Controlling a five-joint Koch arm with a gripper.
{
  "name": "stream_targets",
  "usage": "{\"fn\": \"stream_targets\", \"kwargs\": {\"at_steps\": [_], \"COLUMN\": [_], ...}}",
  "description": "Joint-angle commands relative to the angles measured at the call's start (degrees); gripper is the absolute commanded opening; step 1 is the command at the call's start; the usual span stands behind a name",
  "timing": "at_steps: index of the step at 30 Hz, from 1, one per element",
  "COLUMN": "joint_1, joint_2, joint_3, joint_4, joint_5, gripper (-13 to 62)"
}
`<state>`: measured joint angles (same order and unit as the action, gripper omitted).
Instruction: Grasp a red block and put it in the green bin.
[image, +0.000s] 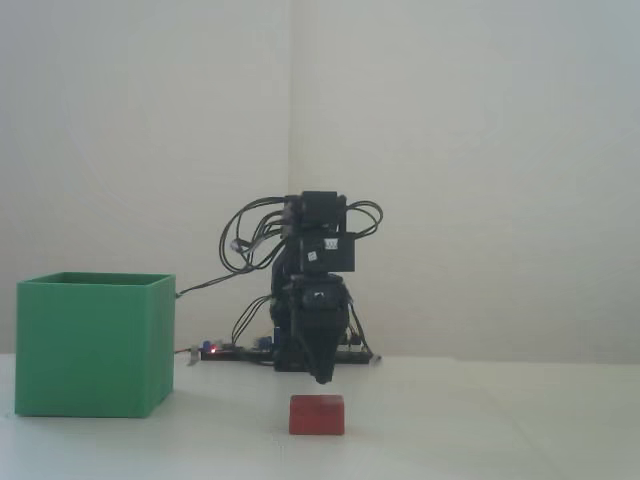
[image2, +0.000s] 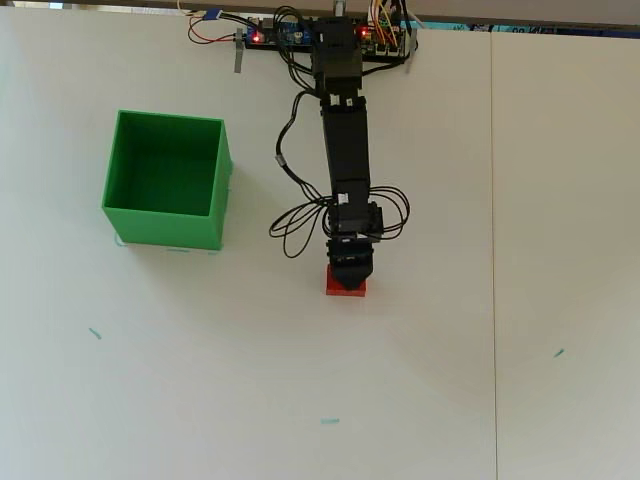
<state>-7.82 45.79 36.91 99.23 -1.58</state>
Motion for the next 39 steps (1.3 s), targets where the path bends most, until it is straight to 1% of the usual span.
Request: {"fn": "stream_targets", "kwargs": {"at_steps": [1, 5, 15, 26, 39], "joint_1": [0.18, 0.0, 0.44, 3.6, 1.58], "joint_2": [0.62, 0.62, 0.53, -3.52, -7.47], "joint_3": [-2.81, -1.85, -3.25, -6.59, -7.03], "joint_4": [3.34, 3.69, 3.6, 3.6, 3.6], "joint_5": [2.37, 4.75, 4.92, 4.83, 4.66], "gripper": [35.5, 35.5, 35.6, 35.6, 35.6]}}
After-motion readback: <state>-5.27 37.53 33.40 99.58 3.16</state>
